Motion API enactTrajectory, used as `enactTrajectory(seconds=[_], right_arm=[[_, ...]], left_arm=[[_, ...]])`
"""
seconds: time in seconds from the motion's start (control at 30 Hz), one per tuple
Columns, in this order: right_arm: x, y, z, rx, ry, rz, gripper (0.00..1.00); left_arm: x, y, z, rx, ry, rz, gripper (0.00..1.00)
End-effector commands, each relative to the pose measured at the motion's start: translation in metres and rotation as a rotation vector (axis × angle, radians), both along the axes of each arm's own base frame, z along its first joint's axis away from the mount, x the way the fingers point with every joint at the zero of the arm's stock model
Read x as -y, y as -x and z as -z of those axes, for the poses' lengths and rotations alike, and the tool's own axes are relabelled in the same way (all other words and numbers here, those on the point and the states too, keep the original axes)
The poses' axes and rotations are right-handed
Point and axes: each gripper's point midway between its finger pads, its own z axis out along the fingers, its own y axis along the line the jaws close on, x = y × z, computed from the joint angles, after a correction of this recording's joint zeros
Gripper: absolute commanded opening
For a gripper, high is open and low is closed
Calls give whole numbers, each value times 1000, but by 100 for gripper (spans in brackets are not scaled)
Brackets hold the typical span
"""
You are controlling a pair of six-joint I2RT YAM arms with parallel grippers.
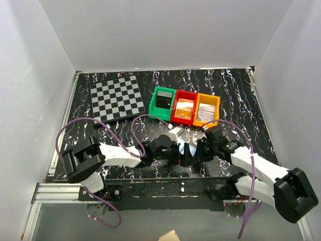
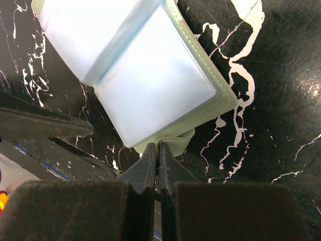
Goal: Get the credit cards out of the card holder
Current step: Remove the credit card from the card holder.
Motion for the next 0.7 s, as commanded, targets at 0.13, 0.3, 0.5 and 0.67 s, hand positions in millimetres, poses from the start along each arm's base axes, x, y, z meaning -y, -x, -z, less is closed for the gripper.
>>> enactTrajectory(seconds=[0.13,0.3,0.5,0.67], right_arm=[[-1,1,0,7,-3,-21,1],[-1,1,1,8,0,-20,1],[-2,1,0,8,-6,-18,1],[-1,2,-1,9,-6,-16,1]], left_arm=[[-58,-14,12,-149,56,-207,94],[-64,-10,-6,-193,150,-216,93],[-61,-16,-15,-215,222,-246,93],[-57,-22,-14,-230,215,-241,94]])
